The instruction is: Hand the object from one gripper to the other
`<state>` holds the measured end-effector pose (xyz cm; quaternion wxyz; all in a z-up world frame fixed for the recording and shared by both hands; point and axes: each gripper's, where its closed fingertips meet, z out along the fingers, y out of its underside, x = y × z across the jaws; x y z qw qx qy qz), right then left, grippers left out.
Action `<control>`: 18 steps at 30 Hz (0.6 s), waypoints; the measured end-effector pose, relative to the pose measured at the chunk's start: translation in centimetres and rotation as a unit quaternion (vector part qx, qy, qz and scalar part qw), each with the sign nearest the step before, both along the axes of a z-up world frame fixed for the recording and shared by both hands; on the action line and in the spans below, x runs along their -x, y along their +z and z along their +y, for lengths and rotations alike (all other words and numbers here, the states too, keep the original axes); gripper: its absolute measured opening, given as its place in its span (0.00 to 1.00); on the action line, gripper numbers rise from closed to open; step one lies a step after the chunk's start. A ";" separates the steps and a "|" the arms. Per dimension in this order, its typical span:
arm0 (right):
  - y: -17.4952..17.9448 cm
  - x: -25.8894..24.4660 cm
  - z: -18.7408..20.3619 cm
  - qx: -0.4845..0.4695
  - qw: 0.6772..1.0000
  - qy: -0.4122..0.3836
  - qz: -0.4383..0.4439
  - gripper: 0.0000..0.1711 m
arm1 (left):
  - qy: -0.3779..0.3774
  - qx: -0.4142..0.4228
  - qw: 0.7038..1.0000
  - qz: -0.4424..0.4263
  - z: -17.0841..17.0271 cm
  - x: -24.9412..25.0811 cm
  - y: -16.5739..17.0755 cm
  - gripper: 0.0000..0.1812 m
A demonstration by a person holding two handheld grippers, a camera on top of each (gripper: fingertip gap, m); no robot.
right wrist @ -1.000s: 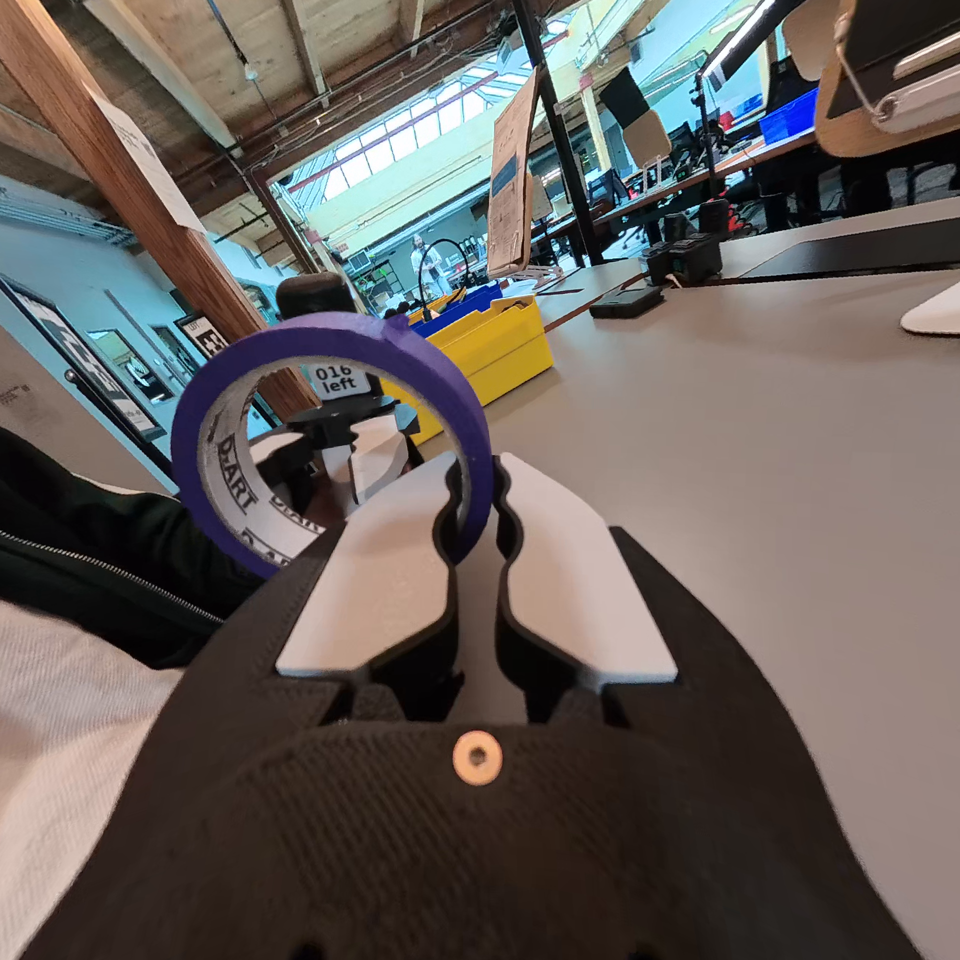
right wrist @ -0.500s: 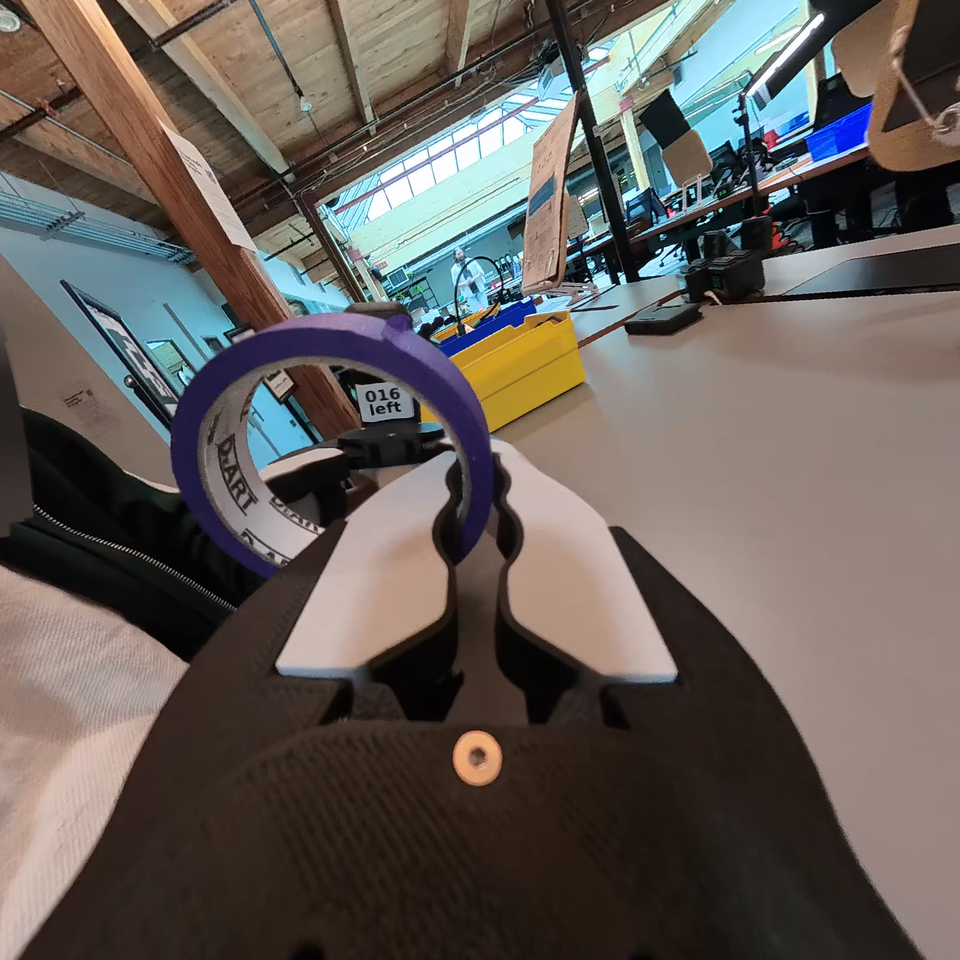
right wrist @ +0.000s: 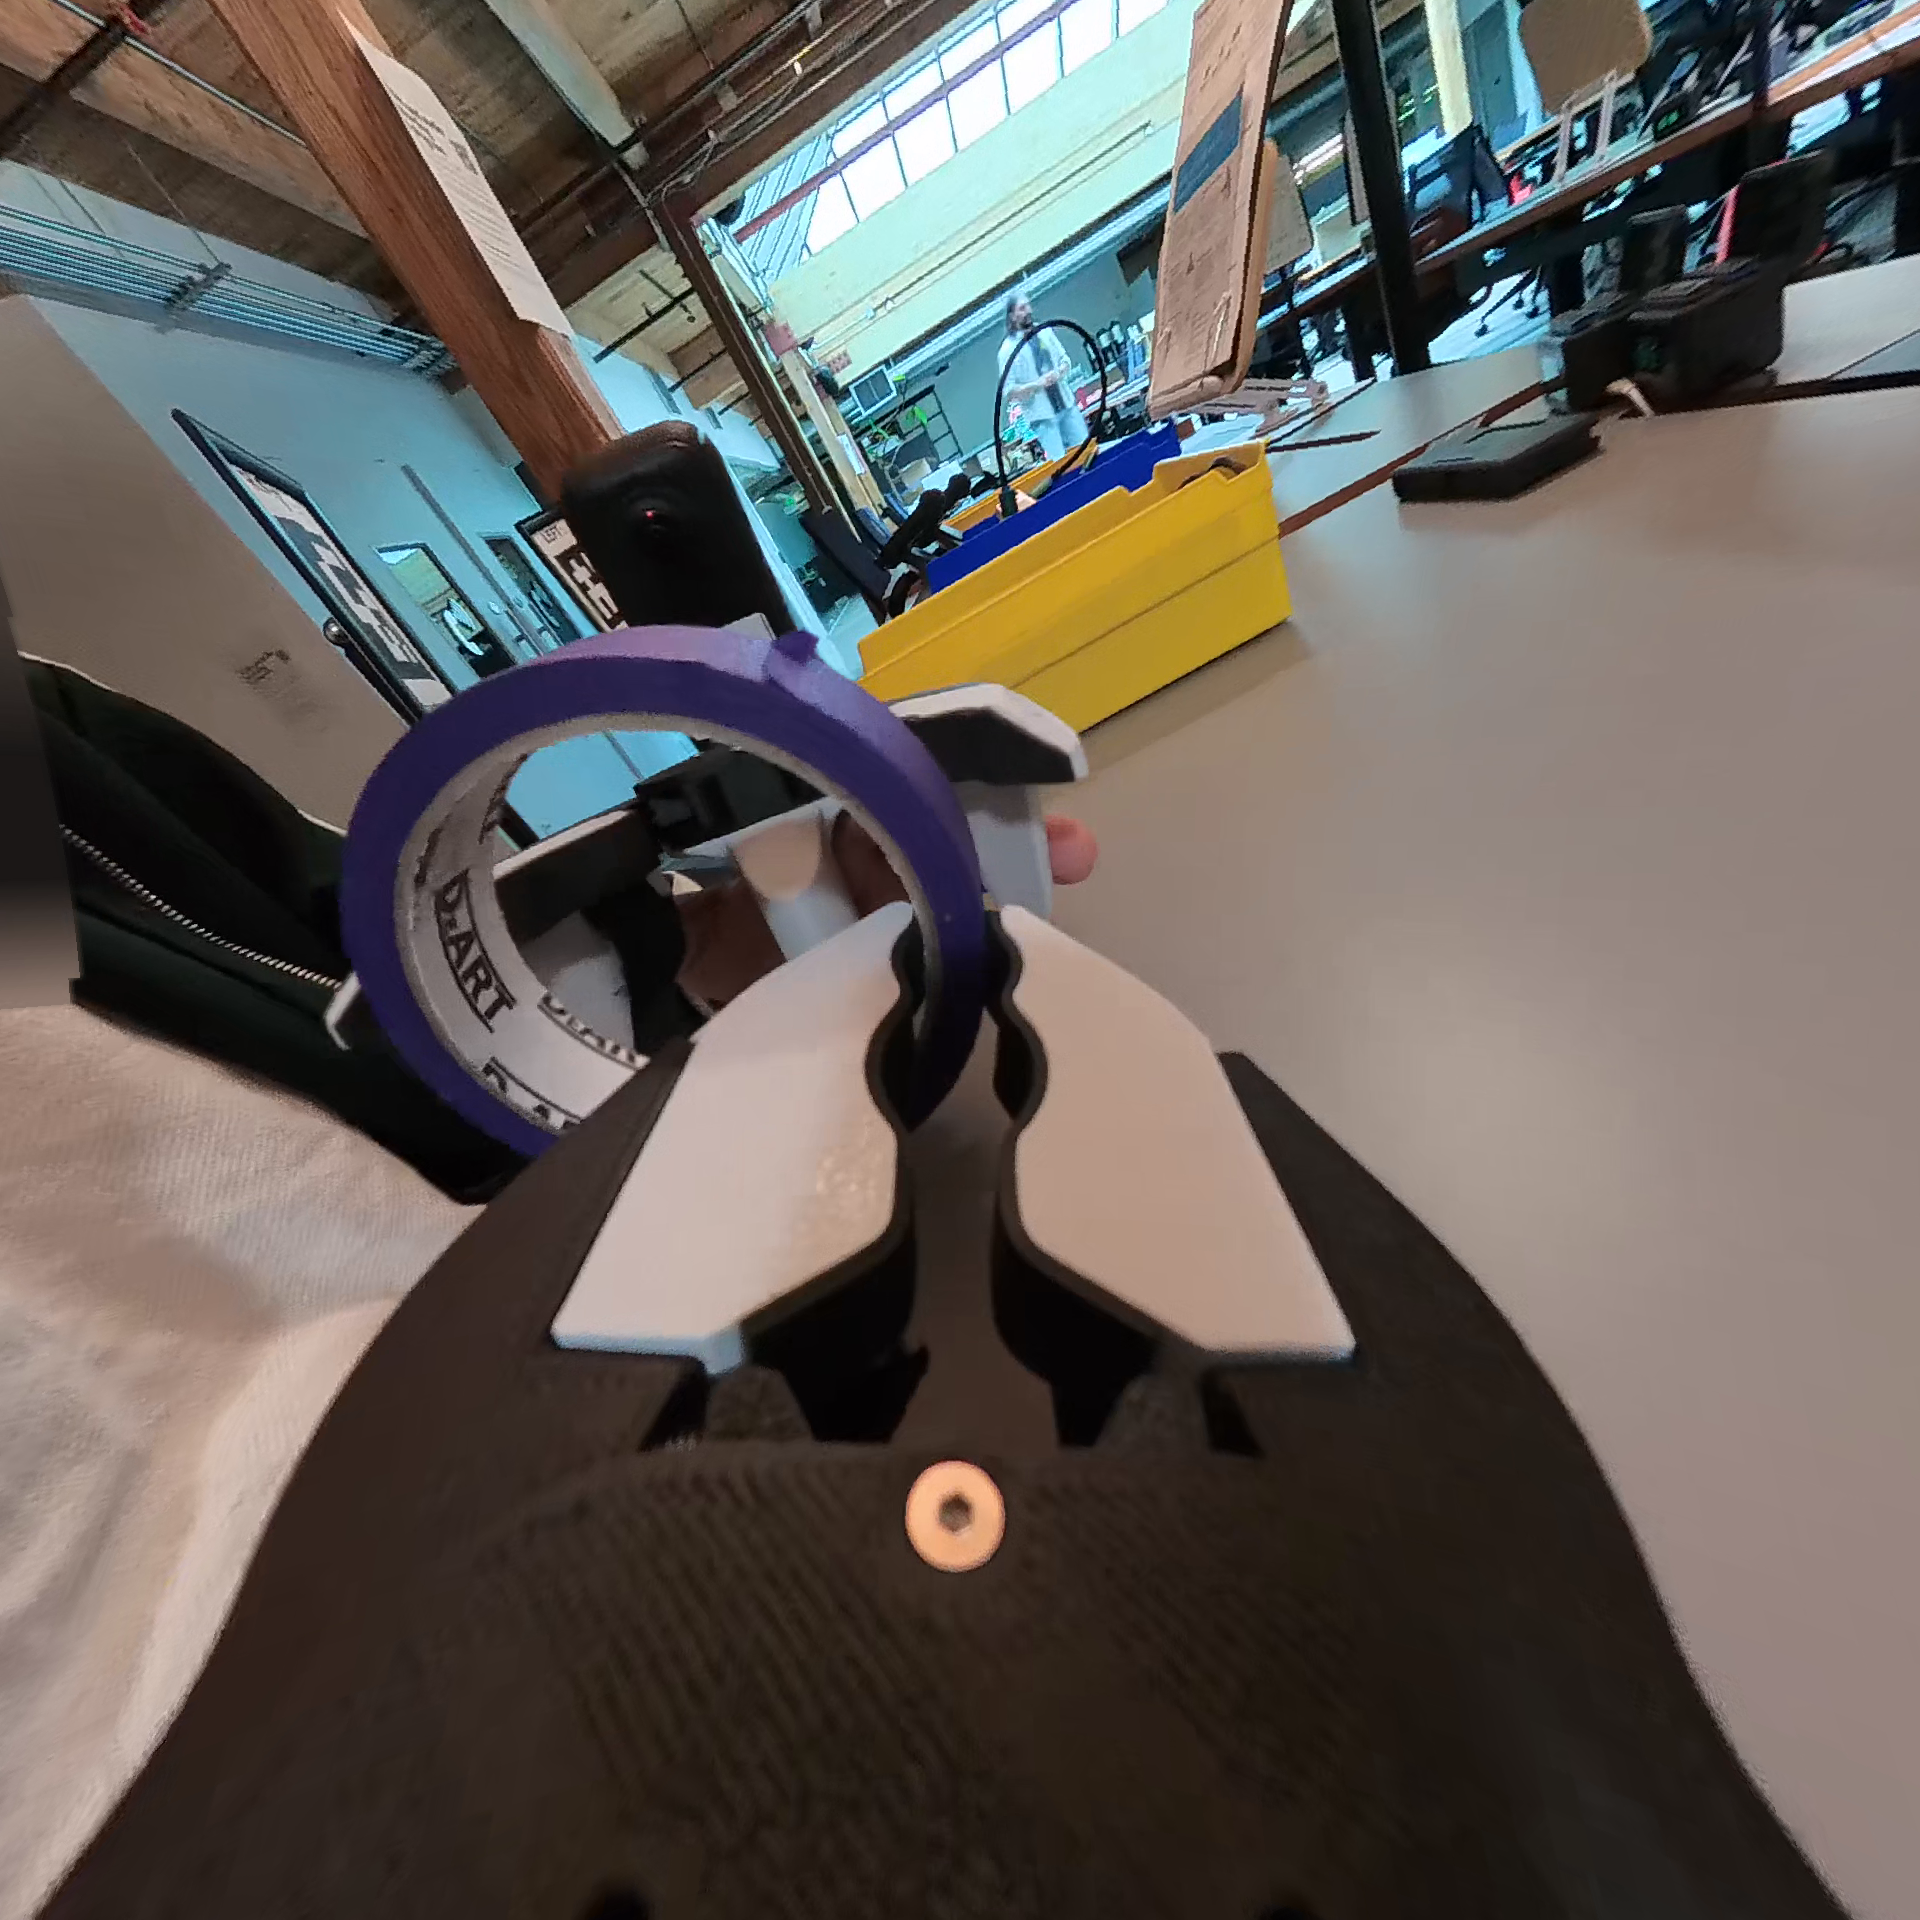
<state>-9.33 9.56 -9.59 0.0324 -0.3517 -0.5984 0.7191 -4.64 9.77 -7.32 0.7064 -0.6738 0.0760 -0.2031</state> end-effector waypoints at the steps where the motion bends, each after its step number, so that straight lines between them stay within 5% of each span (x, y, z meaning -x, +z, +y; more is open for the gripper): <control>1: 0.0 -0.1 -0.1 0.002 1.000 0.005 -0.002 0.06 | -0.003 0.005 1.000 0.001 0.1 -0.1 -0.2 0.74; 18: -0.6 -0.9 -1.9 0.031 0.996 0.063 -0.047 0.06 | -0.006 -0.005 0.998 0.061 0.1 -1.6 -0.3 0.65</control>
